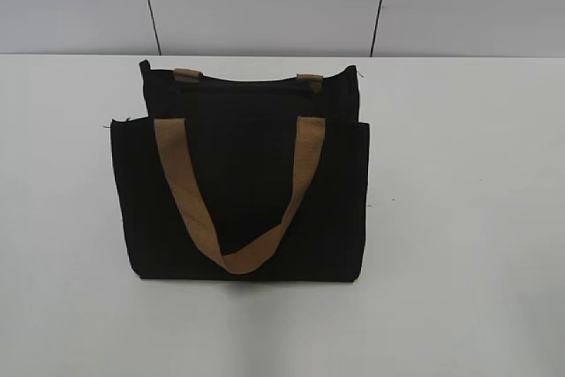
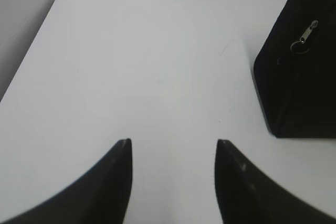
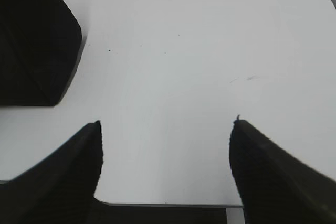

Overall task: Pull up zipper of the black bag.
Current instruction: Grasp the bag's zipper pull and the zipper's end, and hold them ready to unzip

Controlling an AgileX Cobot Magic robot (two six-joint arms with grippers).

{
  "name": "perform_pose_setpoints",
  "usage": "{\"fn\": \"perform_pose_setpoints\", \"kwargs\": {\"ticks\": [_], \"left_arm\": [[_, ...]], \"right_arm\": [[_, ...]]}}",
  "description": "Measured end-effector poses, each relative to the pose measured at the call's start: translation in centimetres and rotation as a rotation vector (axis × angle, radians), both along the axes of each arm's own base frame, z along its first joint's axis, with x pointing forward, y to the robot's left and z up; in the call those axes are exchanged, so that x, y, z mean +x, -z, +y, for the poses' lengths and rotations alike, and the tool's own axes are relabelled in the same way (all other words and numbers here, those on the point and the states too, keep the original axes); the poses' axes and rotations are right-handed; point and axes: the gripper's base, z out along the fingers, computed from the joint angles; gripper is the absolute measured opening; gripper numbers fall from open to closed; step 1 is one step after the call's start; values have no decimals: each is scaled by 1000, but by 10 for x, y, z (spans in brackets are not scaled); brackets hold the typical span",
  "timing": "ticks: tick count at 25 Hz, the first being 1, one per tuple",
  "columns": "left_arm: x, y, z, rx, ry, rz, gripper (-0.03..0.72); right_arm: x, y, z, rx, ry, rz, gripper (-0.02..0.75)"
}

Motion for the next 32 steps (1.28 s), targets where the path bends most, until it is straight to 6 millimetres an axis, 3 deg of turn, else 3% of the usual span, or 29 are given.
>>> {"fn": "perform_pose_setpoints", "kwargs": {"ticks": [26,32], "left_arm": [[0,0,0,0,0,-3,368],[5,-23,-1,-20,-1,-207,413]], "right_arm": [[0,0,0,0,0,0,568],[0,0,0,0,0,0,568]]}}
